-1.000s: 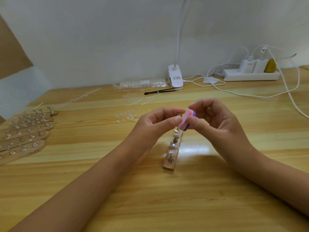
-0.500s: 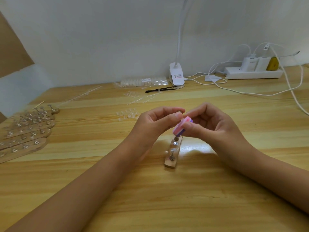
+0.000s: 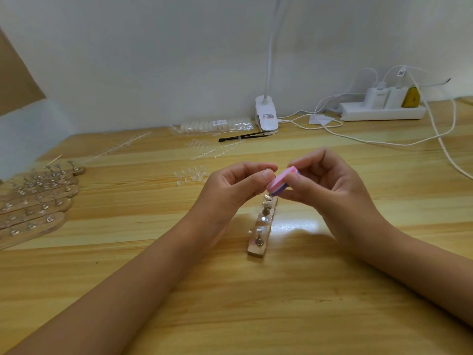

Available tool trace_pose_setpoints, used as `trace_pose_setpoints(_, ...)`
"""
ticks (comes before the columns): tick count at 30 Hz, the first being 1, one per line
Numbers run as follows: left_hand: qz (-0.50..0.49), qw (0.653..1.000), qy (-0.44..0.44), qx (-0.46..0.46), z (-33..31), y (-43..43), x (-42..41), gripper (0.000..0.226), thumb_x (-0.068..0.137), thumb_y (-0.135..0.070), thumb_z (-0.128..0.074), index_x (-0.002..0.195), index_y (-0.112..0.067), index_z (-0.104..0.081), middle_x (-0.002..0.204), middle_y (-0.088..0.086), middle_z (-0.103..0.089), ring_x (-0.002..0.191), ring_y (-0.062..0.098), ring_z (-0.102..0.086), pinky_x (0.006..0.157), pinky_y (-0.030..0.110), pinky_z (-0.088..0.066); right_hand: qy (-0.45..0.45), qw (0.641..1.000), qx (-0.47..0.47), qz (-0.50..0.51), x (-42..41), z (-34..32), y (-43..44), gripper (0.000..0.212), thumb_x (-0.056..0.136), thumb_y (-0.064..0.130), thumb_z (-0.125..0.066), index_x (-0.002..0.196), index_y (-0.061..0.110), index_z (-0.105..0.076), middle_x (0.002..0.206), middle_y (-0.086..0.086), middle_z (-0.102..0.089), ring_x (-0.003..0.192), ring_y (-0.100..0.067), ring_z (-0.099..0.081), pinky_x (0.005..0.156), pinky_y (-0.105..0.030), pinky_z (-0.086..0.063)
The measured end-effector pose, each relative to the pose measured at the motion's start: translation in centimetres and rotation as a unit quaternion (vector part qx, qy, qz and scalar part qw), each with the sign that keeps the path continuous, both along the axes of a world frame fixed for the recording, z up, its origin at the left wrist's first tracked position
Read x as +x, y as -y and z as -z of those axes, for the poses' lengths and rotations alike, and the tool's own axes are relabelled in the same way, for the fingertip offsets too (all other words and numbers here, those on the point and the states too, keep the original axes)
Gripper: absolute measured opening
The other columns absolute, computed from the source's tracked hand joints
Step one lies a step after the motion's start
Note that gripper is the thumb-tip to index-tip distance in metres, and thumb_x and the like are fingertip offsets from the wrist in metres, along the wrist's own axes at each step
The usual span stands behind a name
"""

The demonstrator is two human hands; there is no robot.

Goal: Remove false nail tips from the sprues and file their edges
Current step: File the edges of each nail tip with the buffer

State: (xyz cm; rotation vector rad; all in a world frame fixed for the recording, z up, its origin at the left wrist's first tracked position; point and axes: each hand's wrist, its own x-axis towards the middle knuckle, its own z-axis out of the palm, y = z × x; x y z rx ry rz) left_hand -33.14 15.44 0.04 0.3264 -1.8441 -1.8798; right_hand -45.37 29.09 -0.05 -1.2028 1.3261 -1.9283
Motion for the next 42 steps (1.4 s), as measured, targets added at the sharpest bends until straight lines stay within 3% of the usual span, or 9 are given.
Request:
trace_pose_setpoints(7, -0.004, 1.000, -0.010, -0.006, 0.00, 0.07, -0.07, 0.018, 0.085, -0.026, -0.069, 0.100, -0.022, -0.078, 0.105, 0.006, -0.075, 0.101, 0.017, -0.069, 0.092, 0.027, -0.053, 0.000, 1.000, -0.018, 0.024, 0.06, -0.08, 0.09, 0.031, 0.073, 0.030, -0.075, 0.095, 0.014, -0.060, 0.091, -0.004, -0.071, 0.092, -0.025, -0.071, 0.081, -0.037, -0.059)
trace_pose_setpoints(11, 0.005, 1.000, -0.010, -0.008, 0.09, -0.10, 0.00, 0.016, 0.087, -0.025, -0.067, 0.099, -0.023, -0.077, 0.099, 0.004, -0.076, 0.094, 0.016, -0.071, 0.084, 0.026, -0.056, -0.035, 0.999, 0.005, -0.014, 0.46, 0.31, 0.28, 0.029, 0.076, 0.025, -0.075, 0.096, 0.011, -0.060, 0.094, -0.011, -0.072, 0.094, -0.030, -0.071, 0.082, -0.042, -0.059)
trace_pose_setpoints(15, -0.012, 1.000, -0.010, -0.011, 0.04, 0.09, -0.03, 0.020, 0.085, -0.027, -0.069, 0.102, -0.021, -0.077, 0.106, 0.008, -0.075, 0.100, 0.017, -0.068, 0.096, 0.031, -0.053, -0.009, 0.999, -0.030, 0.019, 0.11, -0.01, 0.12, 0.023, 0.080, 0.020, -0.073, 0.097, 0.013, -0.059, 0.093, -0.004, -0.071, 0.093, -0.025, -0.070, 0.080, -0.036, -0.059)
trace_pose_setpoints(19, -0.001, 1.000, -0.011, 0.000, 0.08, -0.12, 0.02, 0.019, 0.082, -0.031, -0.072, 0.099, -0.023, -0.077, 0.100, 0.006, -0.076, 0.094, 0.016, -0.071, 0.085, 0.026, -0.056, -0.037, 0.999, 0.000, -0.010, 0.48, 0.25, 0.26, 0.025, 0.078, 0.019, -0.072, 0.097, 0.010, -0.059, 0.094, -0.009, -0.072, 0.094, -0.029, -0.070, 0.080, -0.039, -0.060)
trace_pose_setpoints(23, -0.015, 1.000, -0.012, 0.000, 0.09, 0.02, -0.10, 0.019, 0.085, -0.027, -0.069, 0.101, -0.020, -0.077, 0.106, 0.009, -0.075, 0.099, 0.017, -0.069, 0.093, 0.029, -0.054, -0.015, 0.999, -0.024, 0.020, 0.32, 0.04, 0.21, 0.028, 0.077, 0.022, -0.072, 0.098, 0.011, -0.059, 0.093, -0.005, -0.071, 0.094, -0.026, -0.070, 0.080, -0.036, -0.059)
trace_pose_setpoints(26, -0.006, 1.000, -0.016, 0.008, 0.12, -0.13, -0.05, 0.014, 0.085, -0.026, -0.070, 0.097, -0.023, -0.078, 0.099, 0.005, -0.076, 0.093, 0.015, -0.071, 0.084, 0.025, -0.055, -0.037, 0.999, 0.005, -0.004, 0.48, 0.09, 0.31, 0.029, 0.076, 0.021, -0.073, 0.098, 0.008, -0.059, 0.095, -0.010, -0.071, 0.095, -0.030, -0.070, 0.081, -0.039, -0.059)
trace_pose_setpoints(35, -0.011, 0.999, -0.028, 0.012, 0.01, -0.19, -0.21, 0.026, 0.082, -0.028, -0.068, 0.103, -0.014, -0.074, 0.102, 0.007, -0.076, 0.094, 0.016, -0.071, 0.084, 0.023, -0.055, -0.027, 0.999, -0.024, 0.027, 0.52, 0.01, 0.29, 0.027, 0.078, 0.020, -0.071, 0.099, 0.007, -0.060, 0.096, -0.011, -0.072, 0.094, -0.027, -0.070, 0.079, -0.037, -0.060)
trace_pose_setpoints(38, -0.016, 0.999, -0.028, 0.016, 0.06, -0.17, -0.24, 0.022, 0.082, -0.028, -0.070, 0.101, -0.016, -0.074, 0.094, 0.005, -0.076, 0.088, 0.015, -0.071, 0.079, 0.023, -0.056, -0.044, 0.999, 0.003, -0.004, 0.52, 0.24, 0.48, 0.024, 0.080, 0.020, -0.071, 0.098, 0.010, -0.060, 0.096, -0.013, -0.072, 0.095, -0.030, -0.070, 0.082, -0.044, -0.059)
trace_pose_setpoints(42, -0.024, 0.999, -0.024, 0.008, 0.22, -0.13, -0.30, 0.034, 0.081, -0.028, -0.069, 0.109, -0.008, -0.072, 0.107, 0.013, -0.074, 0.098, 0.020, -0.070, 0.091, 0.029, -0.055, -0.033, 0.998, -0.021, 0.048, 0.34, 0.33, 0.43, 0.031, 0.079, 0.026, -0.075, 0.101, 0.010, -0.060, 0.099, -0.015, -0.071, 0.098, -0.031, -0.069, 0.086, -0.048, -0.058)
